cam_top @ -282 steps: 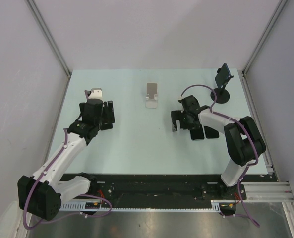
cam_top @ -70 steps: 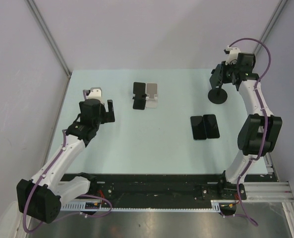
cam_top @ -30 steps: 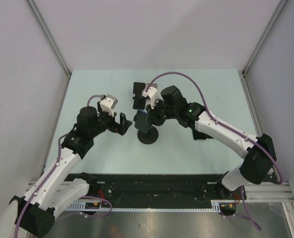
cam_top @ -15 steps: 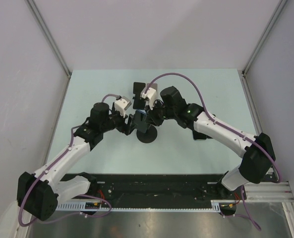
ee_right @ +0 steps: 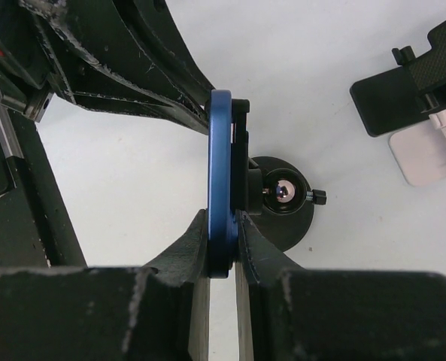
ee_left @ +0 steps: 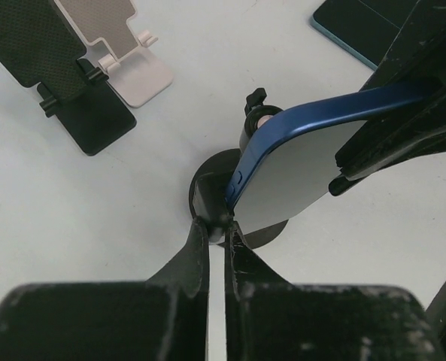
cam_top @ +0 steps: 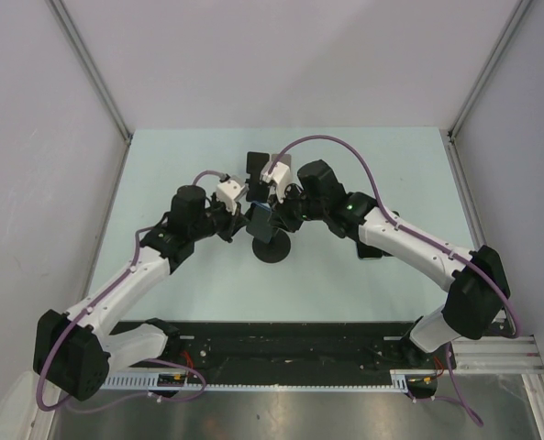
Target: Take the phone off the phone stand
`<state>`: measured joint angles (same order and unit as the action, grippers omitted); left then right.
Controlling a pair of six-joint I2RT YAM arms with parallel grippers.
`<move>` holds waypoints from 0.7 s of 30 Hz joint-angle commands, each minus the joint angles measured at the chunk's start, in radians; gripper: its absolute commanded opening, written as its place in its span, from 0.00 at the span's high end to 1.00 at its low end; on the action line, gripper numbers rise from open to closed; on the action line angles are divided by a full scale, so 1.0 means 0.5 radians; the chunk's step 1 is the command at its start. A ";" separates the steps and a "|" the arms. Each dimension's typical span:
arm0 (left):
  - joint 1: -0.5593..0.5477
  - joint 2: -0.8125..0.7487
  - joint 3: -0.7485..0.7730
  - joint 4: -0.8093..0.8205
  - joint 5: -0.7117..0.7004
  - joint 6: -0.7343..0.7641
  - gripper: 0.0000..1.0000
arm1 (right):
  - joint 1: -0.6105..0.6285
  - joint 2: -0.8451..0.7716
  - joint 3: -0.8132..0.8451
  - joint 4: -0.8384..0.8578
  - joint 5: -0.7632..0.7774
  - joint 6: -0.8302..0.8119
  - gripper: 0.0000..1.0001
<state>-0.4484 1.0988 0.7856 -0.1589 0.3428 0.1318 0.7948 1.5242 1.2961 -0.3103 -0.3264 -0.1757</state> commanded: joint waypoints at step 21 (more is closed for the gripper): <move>0.301 0.186 0.082 0.220 0.152 -0.377 1.00 | -0.050 -0.140 0.019 -0.490 -0.448 -0.342 1.00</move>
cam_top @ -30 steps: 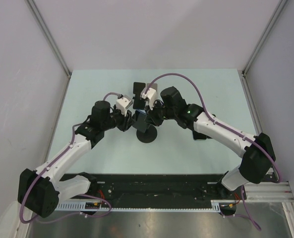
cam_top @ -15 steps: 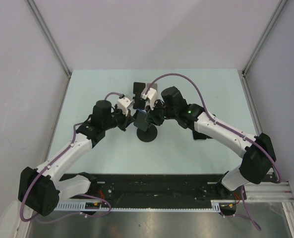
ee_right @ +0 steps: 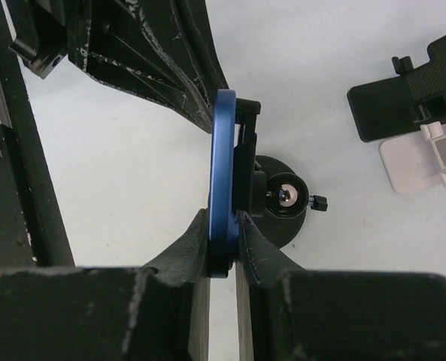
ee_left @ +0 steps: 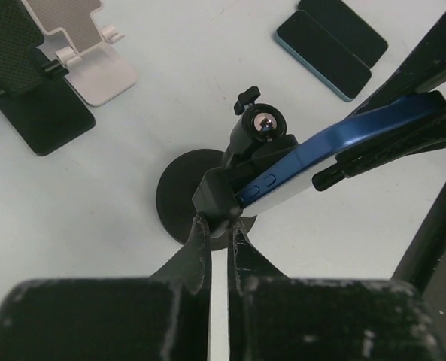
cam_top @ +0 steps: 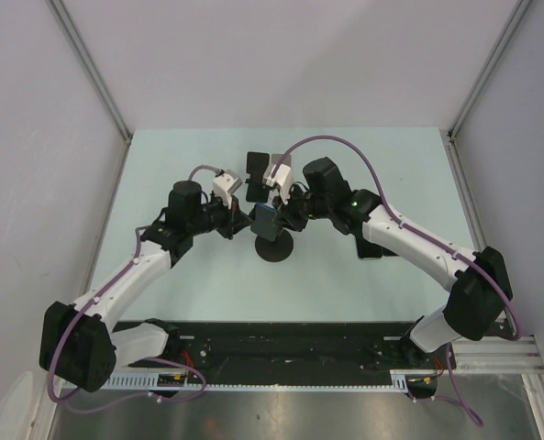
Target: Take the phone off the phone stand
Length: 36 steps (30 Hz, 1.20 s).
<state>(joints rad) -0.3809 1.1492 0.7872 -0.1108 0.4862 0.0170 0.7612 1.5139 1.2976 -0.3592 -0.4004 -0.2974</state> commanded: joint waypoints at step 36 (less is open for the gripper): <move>-0.063 -0.528 -0.231 0.123 -0.012 0.269 0.18 | 0.012 -0.141 0.043 -0.214 0.009 0.006 1.00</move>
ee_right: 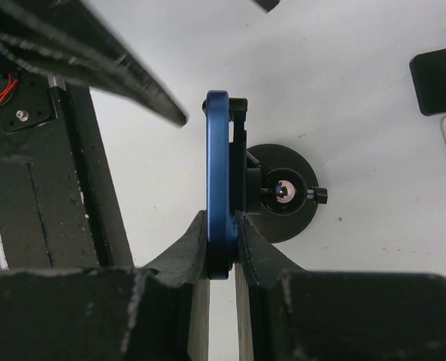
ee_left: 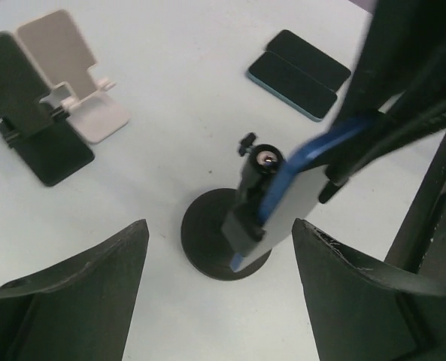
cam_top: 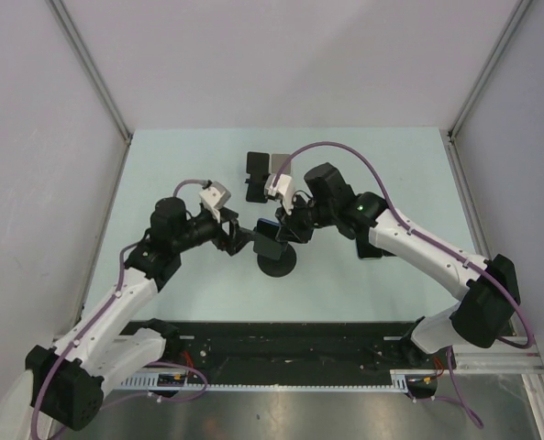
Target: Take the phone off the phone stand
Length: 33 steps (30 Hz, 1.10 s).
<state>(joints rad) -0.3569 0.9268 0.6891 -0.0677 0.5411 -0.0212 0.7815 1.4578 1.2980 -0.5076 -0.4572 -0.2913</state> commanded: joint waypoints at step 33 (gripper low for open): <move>-0.112 0.346 0.245 0.040 -0.006 0.377 1.00 | -0.001 -0.023 0.039 -0.117 0.138 -0.120 1.00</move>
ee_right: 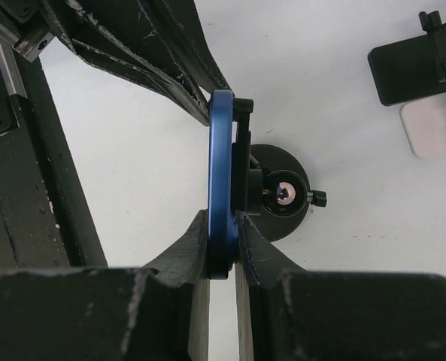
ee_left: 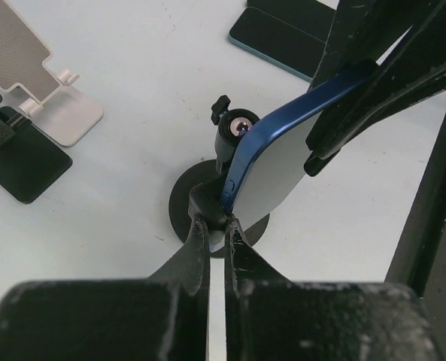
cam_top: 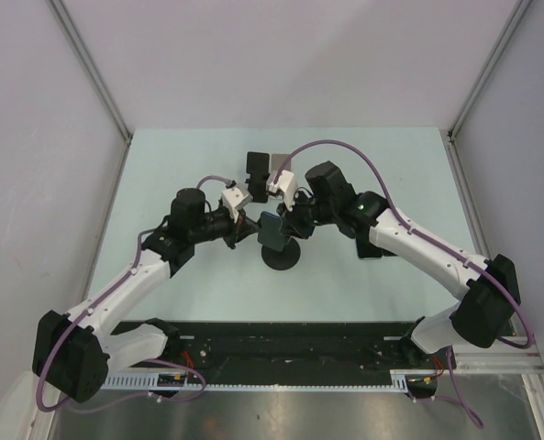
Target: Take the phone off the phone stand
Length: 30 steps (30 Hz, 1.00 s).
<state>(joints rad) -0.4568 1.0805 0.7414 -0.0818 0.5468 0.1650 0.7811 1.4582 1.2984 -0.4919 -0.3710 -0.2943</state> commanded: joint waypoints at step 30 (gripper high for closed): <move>0.269 0.585 0.324 -0.017 -0.581 -0.422 1.00 | -0.028 -0.198 0.042 -0.323 -0.654 -0.344 1.00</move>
<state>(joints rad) -0.4046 1.2877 0.8818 -0.0921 0.6102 -0.0292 0.7376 1.4567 1.3003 -0.4957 -0.3882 -0.4404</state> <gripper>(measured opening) 0.028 0.173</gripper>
